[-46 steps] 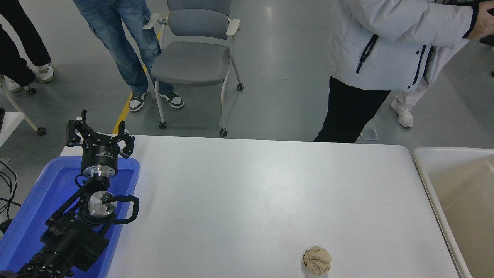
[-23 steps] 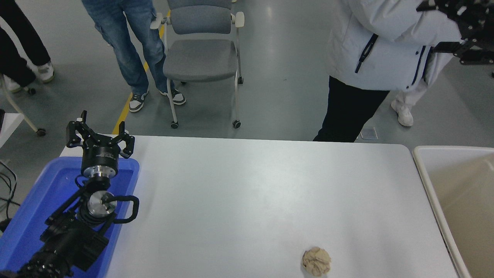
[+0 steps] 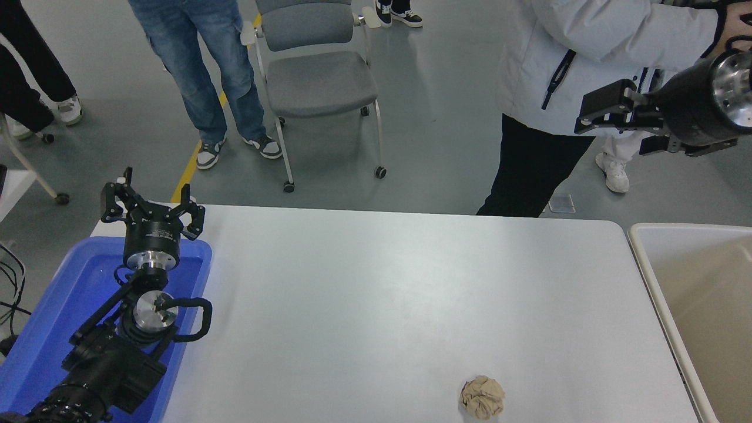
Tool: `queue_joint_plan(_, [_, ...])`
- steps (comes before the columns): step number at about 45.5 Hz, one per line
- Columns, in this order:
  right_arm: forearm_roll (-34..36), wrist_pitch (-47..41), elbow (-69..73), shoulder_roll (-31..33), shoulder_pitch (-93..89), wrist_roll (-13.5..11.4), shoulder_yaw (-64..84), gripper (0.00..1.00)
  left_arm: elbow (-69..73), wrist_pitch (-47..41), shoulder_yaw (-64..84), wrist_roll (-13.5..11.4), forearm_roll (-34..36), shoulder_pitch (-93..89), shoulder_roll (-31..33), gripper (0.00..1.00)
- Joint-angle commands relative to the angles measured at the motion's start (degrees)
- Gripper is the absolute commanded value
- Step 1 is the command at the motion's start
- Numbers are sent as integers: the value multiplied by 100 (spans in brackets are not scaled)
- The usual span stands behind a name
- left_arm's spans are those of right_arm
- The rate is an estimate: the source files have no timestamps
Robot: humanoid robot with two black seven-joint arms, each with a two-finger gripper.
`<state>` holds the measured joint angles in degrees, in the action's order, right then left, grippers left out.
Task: Pick up foil plate and place in dustbin
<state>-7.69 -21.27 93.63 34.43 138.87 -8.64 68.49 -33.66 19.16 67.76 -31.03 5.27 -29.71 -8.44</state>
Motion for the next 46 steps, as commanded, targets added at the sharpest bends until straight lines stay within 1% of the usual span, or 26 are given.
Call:
queue_joint_plan(1, [-57,-44,637,-507,150,11,402,100,0,0,0,0,0,0,0,99])
queue_joint_plan(9, [-49,-509,637,-744,167,38,376,100,0,0,0,0,0,0,0,99])
queue_joint_plan(14, [-49,-606,637,-946,158,47,420,100,0,0,0,0,0,0,0,99])
queue_joint_plan(18, [-75,-738,637,-947,62,47,639,100,0,0,0,0,0,0,0,99])
queue_joint_plan(26, [-66,-1212,637,-938,70,240,745,100,0,0,0,0,0,0,0,99])
queue_joint_plan(38, [-49,-1775,637,-938,439,240,719,100,0,0,0,0,0,0,0,99])
queue_joint_plan(46, [4,-1855,637,-938,536,293,666,100,0,0,0,0,0,0,0,99])
